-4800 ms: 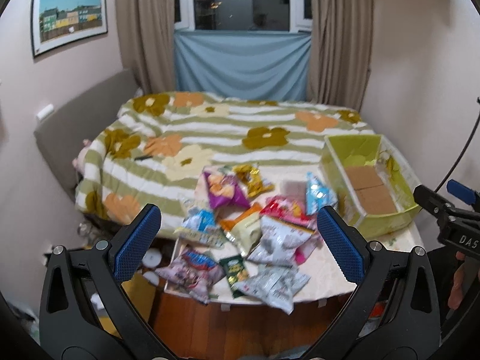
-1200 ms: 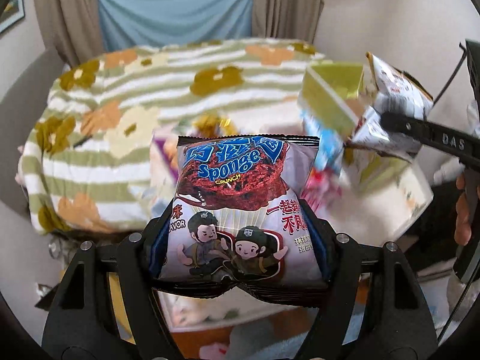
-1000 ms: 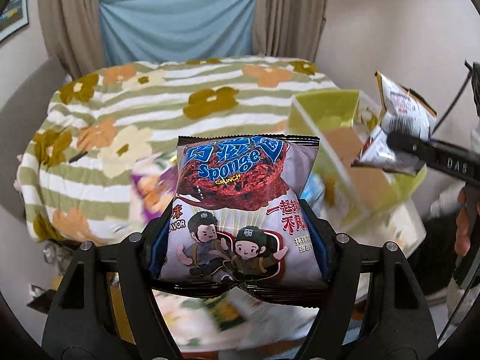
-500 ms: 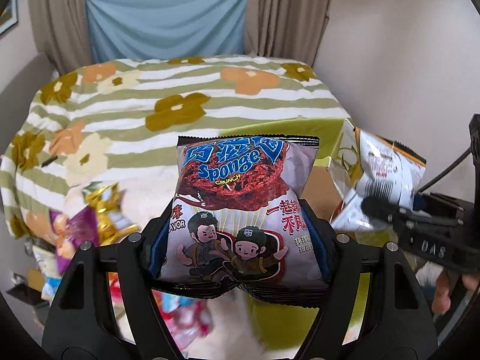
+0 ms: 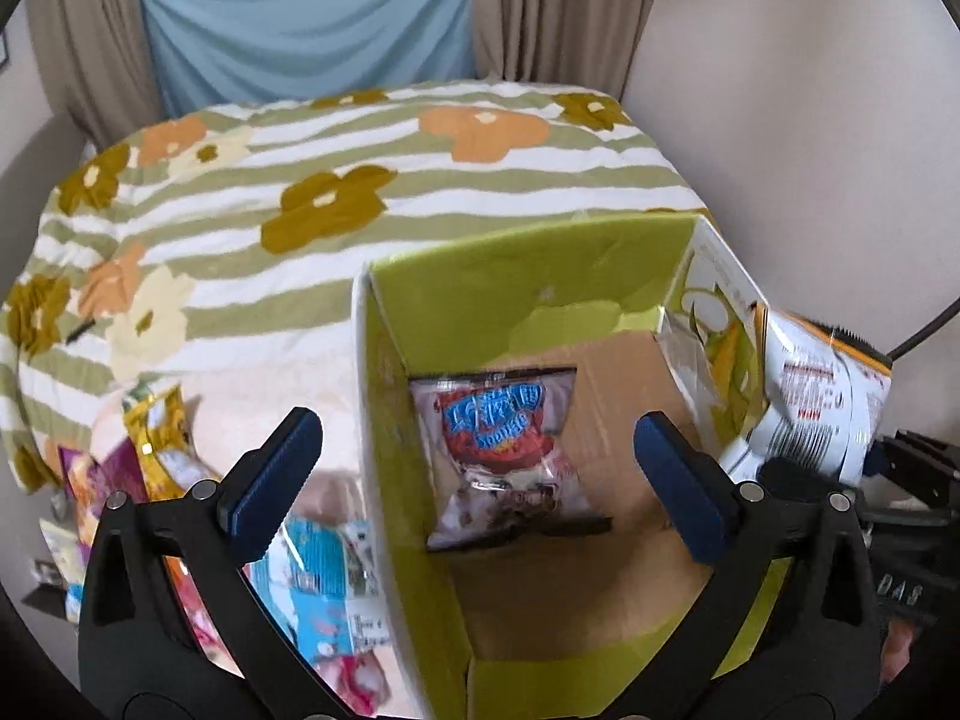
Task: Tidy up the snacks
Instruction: 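Release the Sponge packet into the box while the right tool drops the white bag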
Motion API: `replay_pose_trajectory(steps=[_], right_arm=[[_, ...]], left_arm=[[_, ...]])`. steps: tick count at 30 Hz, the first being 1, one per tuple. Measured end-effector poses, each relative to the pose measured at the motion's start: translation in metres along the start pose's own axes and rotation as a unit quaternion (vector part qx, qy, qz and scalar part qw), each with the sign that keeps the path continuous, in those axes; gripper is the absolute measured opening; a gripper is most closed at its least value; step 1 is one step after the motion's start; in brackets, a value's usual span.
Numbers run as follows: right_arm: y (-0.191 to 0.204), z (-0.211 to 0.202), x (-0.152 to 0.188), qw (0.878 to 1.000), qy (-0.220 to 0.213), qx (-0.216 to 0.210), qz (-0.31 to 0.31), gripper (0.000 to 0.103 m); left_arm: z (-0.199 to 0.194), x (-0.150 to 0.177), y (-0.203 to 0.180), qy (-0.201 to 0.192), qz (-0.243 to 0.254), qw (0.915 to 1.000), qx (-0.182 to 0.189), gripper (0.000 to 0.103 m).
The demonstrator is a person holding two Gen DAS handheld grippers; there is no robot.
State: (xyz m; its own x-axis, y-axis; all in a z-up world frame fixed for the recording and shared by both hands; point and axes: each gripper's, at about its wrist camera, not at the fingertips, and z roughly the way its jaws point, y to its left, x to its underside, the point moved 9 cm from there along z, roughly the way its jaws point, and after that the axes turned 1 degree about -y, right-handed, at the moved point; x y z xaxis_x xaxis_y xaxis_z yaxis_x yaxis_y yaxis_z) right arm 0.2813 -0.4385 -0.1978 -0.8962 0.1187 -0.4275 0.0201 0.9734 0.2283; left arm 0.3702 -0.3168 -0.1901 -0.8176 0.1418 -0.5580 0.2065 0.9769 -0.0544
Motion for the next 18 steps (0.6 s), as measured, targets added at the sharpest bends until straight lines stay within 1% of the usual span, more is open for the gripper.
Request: replay_pose_trajectory(steps=[5,8,10,13,16,17,18], right_arm=[[0.005,-0.003,-0.005,1.000,-0.009,0.002,-0.008,0.046],[0.006,0.001,-0.014,1.000,-0.004,0.004,-0.008,0.046],[0.010,0.008,-0.023,1.000,0.001,0.001,-0.018,0.046],[0.015,0.023,-0.032,0.999,0.011,-0.002,-0.033,0.046],[0.017,0.038,-0.040,0.999,0.018,-0.002,-0.036,0.046],[0.017,0.044,-0.043,0.999,0.020,-0.001,-0.038,0.046],[0.018,0.047,-0.043,0.999,0.022,0.001,-0.040,0.051]], left_arm=[[-0.014,0.012,0.017,0.002,-0.019,0.9998,0.004,0.103],[-0.020,0.013,0.024,0.001,-0.032,0.9994,0.009,0.103],[-0.022,0.014,0.027,0.001,-0.039,0.9992,0.009,0.103],[-0.022,0.017,0.033,0.004,-0.039,0.9992,-0.001,0.103],[-0.020,0.023,0.039,0.011,-0.040,0.9991,-0.007,0.103],[-0.019,0.025,0.040,0.012,-0.041,0.9991,-0.009,0.103],[-0.019,0.026,0.042,0.012,-0.042,0.9990,-0.011,0.103]])
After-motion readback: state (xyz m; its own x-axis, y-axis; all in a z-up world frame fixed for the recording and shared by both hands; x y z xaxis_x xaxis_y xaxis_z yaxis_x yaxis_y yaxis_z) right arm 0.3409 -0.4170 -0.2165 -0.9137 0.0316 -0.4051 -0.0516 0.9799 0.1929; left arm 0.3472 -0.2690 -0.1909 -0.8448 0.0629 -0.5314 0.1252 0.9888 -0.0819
